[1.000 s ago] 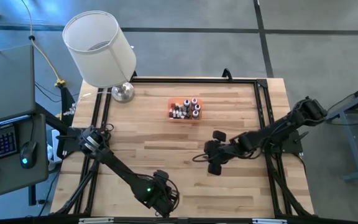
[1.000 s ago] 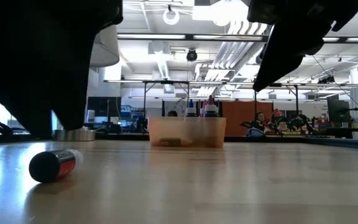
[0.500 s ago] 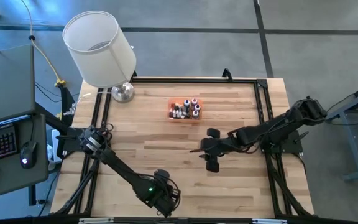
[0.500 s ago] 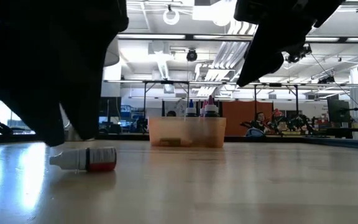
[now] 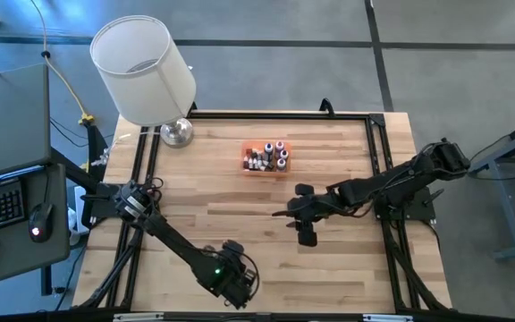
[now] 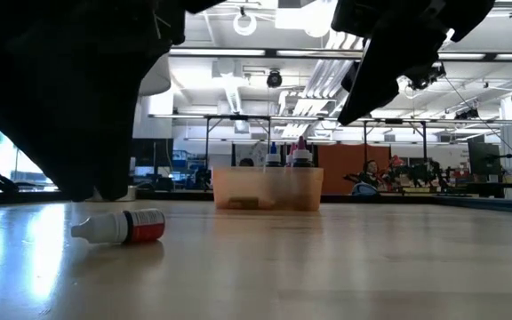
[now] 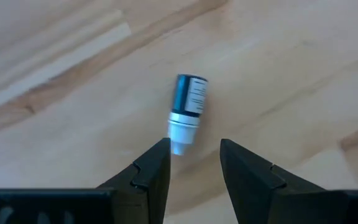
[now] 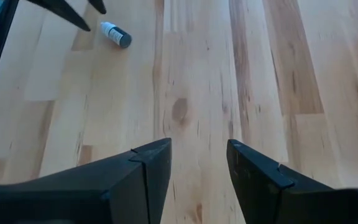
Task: Pick & Place food coloring
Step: Put the small red food coloring bottle into the bin
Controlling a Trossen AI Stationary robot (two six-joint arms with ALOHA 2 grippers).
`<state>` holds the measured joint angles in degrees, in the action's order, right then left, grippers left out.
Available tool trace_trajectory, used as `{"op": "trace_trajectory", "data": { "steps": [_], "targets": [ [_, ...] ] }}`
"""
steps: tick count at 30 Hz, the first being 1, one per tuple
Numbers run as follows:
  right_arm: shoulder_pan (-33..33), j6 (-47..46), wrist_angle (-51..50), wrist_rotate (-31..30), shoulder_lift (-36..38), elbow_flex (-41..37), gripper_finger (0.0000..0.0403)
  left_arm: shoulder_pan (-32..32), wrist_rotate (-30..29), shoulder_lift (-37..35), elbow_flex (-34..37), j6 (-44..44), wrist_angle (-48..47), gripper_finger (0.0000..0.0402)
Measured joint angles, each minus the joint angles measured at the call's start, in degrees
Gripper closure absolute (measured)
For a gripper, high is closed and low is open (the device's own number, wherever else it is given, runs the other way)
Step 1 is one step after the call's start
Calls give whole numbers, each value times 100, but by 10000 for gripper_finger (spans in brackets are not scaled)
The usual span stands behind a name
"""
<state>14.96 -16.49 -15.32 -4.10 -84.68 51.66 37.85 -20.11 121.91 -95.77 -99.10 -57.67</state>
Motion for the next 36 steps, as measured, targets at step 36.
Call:
{"op": "trace_trajectory", "data": {
  "steps": [36],
  "targets": [
    [7,-37,60,0,0,2,254,-251,-156,-39,903,755,957,263]
  ]
}}
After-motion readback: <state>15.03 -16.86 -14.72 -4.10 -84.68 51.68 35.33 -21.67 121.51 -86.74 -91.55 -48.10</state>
